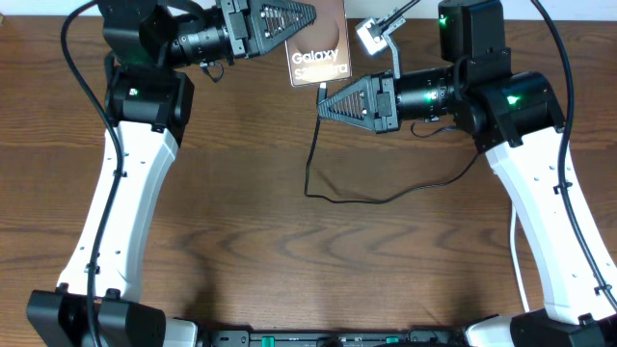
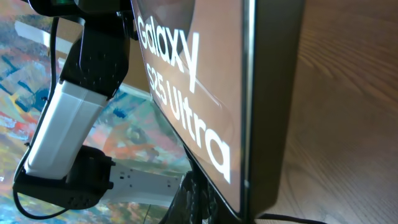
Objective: Plug charger to phone and switch on socket
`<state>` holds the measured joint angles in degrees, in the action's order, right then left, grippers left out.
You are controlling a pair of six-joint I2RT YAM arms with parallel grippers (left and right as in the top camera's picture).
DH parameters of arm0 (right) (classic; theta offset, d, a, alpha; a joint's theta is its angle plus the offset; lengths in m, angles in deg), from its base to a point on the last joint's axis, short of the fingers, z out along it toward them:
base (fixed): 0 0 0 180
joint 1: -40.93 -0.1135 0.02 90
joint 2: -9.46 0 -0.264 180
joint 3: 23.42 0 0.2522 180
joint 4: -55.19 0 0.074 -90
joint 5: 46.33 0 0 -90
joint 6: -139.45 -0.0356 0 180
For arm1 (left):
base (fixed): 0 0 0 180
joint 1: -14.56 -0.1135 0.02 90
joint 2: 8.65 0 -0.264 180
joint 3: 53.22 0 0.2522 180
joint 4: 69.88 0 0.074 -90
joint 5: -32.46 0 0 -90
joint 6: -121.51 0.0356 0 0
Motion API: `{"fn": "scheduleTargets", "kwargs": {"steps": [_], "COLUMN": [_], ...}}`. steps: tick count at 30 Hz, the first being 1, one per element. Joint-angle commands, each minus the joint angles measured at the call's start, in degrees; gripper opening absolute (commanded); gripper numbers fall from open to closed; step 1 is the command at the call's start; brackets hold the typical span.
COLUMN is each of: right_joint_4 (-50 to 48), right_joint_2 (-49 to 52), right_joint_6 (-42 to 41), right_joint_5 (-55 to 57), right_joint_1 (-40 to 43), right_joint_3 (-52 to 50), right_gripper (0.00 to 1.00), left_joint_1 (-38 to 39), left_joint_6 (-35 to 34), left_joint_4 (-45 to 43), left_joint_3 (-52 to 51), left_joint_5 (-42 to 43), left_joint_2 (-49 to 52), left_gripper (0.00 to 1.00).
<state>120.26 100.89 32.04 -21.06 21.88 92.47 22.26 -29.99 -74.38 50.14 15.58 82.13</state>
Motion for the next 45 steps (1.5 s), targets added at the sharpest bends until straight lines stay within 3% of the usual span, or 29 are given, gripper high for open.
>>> {"fn": "scheduleTargets", "kwargs": {"steps": [1, 45], "right_joint_4": [-0.6, 1.2], "right_joint_2": [-0.4, -0.4], "right_joint_6": [0.5, 1.0], "right_joint_5": [-0.2, -0.6], "right_joint_1": [-0.2, -0.9], "right_joint_3": [0.2, 0.2], "right_gripper": [0.01, 0.01], "left_joint_1": [0.3, 0.3], "left_joint_6": [-0.3, 0.0], "left_joint_4": [-0.7, -0.7], "left_joint_3": [0.6, 0.6], "left_joint_5": [2.8, 4.3], "left_joint_2": [-0.1, -0.1], "left_gripper": [0.07, 0.07]}}
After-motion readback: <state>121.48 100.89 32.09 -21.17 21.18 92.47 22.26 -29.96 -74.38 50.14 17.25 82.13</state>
